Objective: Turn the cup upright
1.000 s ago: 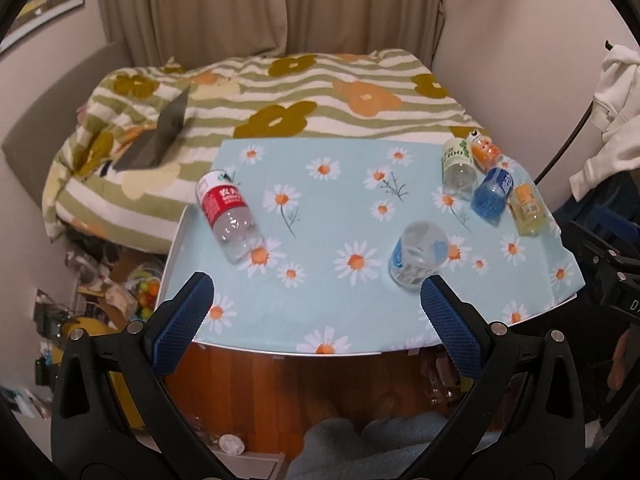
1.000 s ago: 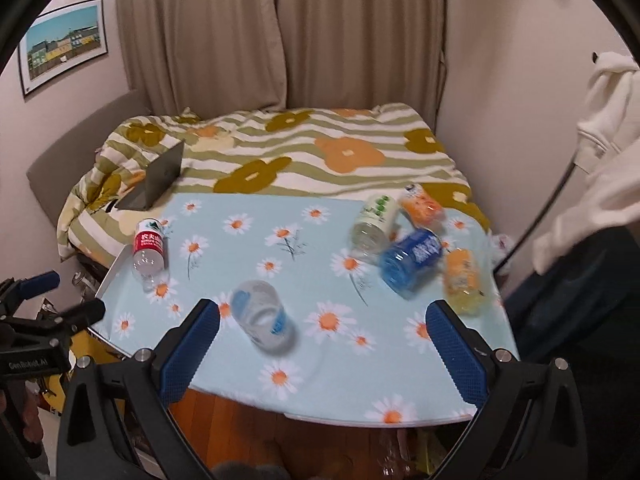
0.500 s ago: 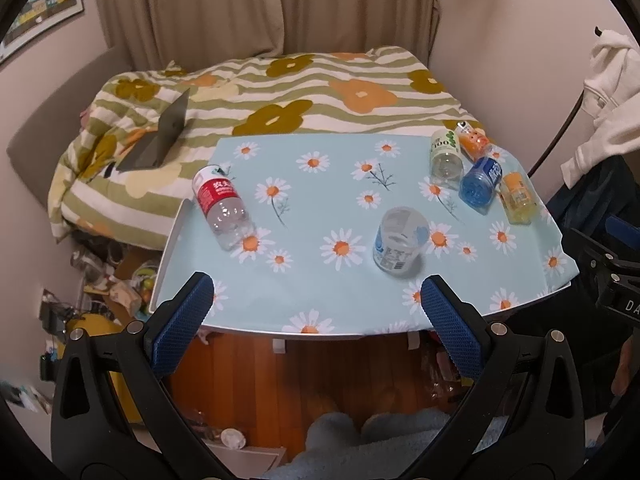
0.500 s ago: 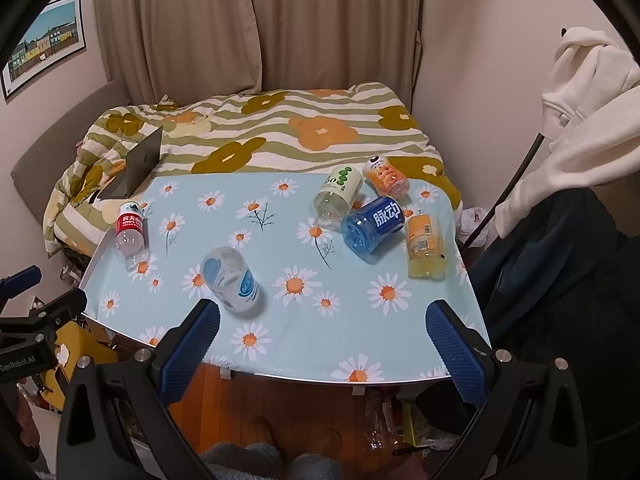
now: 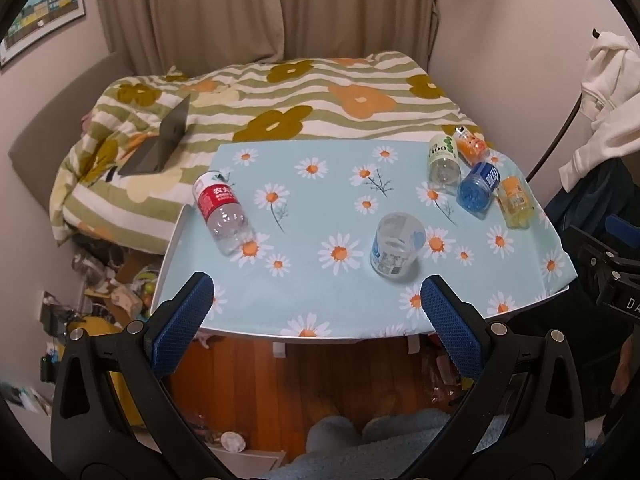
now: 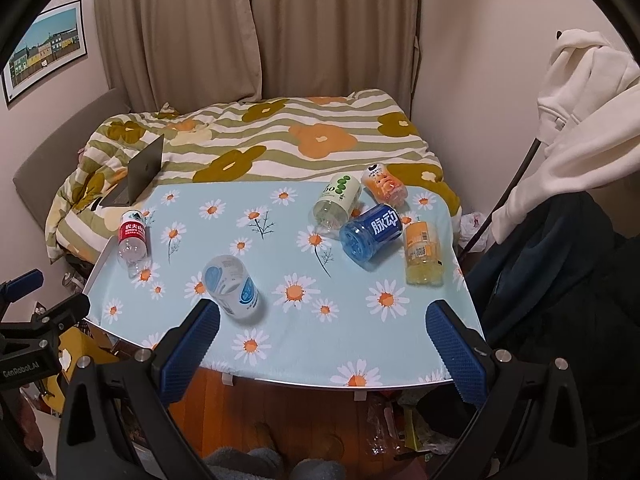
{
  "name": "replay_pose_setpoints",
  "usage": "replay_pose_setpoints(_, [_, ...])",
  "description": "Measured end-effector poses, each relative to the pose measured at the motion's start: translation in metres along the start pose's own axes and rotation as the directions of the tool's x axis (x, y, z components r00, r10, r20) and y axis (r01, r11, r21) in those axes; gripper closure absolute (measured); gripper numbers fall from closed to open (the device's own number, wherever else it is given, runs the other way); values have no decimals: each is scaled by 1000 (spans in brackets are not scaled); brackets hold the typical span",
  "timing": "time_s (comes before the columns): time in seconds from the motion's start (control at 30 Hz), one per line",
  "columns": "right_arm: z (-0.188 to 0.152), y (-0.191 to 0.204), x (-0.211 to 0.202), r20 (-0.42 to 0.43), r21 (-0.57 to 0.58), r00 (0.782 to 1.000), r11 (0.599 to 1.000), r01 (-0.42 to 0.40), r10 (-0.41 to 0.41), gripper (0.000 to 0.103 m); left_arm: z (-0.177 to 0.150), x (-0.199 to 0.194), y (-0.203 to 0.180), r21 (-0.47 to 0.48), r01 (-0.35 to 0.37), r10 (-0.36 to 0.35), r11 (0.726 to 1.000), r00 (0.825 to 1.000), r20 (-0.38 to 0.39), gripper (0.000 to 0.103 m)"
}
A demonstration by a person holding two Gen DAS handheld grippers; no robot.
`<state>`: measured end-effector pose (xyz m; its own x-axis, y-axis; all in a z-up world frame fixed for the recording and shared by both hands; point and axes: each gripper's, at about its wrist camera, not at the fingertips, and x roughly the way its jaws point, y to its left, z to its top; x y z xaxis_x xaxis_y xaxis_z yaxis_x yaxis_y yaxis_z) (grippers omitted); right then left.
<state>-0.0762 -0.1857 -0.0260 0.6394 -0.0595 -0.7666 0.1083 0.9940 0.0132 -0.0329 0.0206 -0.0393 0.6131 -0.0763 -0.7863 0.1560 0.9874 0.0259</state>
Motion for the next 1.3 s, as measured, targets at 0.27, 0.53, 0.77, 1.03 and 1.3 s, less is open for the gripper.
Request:
replay_pose_setpoints(0.27, [0, 0, 0, 0, 0, 1000, 1000, 0, 0, 0, 0, -1, 0, 0, 0, 0, 1000, 1000, 1, 0])
replay_pose_setpoints(0.53, [0, 0, 0, -1, 1, 1000, 1000, -1, 1, 0, 0, 0, 0, -1, 0, 0, 1000, 1000, 1, 0])
replay_pose_setpoints(0.77, [0, 0, 1, -1, 2, 1000, 1000, 0, 0, 0, 0, -1, 0, 1, 0, 0, 1000, 1000, 0, 0])
replay_pose_setpoints(1.03, [0, 0, 1, -2, 2, 1000, 1000, -2, 2, 0, 1, -2, 0, -3, -3, 3, 1000, 1000, 4, 0])
replay_pose_setpoints(1.3, [0, 0, 0, -1, 4, 1000, 1000, -3, 3, 0, 1, -3, 0, -4, -5, 5, 1000, 1000, 3, 0])
